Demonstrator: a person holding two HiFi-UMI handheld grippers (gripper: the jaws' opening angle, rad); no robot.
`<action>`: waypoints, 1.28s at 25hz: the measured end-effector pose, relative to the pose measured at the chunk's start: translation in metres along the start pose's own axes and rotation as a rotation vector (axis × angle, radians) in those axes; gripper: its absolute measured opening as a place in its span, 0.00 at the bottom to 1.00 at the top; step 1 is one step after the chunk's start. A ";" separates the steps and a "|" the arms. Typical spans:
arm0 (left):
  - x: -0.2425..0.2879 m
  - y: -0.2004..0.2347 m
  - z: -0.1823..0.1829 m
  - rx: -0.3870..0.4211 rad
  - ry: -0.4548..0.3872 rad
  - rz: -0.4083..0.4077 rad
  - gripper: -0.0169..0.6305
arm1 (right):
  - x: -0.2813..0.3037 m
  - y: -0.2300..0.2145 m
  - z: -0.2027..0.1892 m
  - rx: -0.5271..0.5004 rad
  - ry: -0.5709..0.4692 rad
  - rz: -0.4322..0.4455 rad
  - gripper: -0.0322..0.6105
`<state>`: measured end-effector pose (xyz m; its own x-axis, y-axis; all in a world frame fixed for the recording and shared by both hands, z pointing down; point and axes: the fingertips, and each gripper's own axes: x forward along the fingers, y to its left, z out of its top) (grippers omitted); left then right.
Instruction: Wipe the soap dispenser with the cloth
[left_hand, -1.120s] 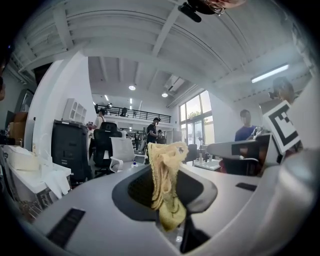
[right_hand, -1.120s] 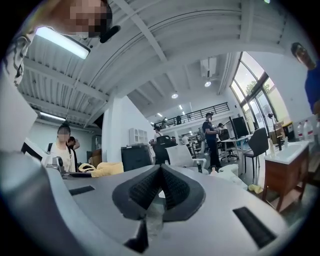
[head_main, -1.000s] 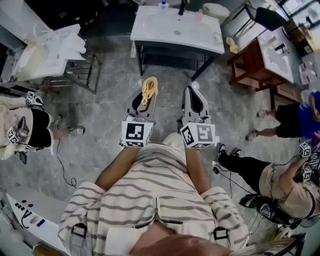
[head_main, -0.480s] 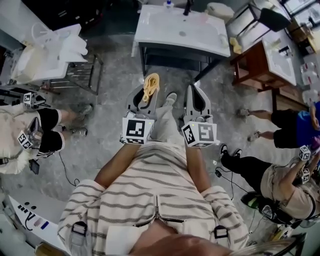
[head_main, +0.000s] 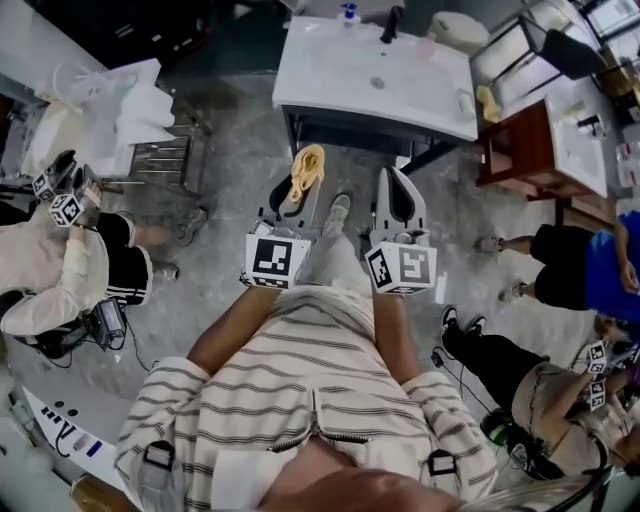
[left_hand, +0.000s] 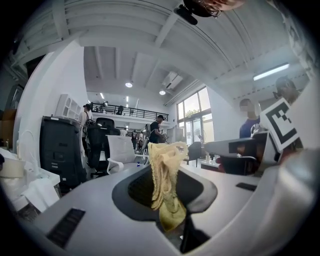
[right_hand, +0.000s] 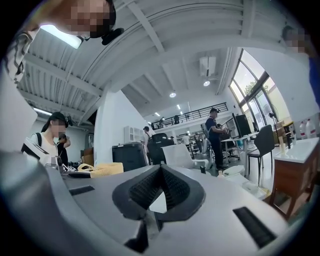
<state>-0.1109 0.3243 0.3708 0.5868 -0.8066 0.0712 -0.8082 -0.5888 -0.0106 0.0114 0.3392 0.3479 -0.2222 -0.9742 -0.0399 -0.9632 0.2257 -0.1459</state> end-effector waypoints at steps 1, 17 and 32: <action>0.014 0.005 -0.002 -0.005 0.002 0.001 0.17 | 0.013 -0.007 -0.003 0.001 0.002 0.003 0.05; 0.266 0.070 0.034 -0.008 0.040 0.067 0.17 | 0.234 -0.150 0.014 0.025 0.080 0.093 0.05; 0.352 0.110 0.016 -0.023 0.113 0.109 0.17 | 0.328 -0.195 -0.011 0.065 0.144 0.133 0.05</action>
<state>0.0075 -0.0249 0.3783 0.4875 -0.8537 0.1831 -0.8682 -0.4962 -0.0020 0.1245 -0.0247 0.3738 -0.3705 -0.9255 0.0782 -0.9133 0.3477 -0.2121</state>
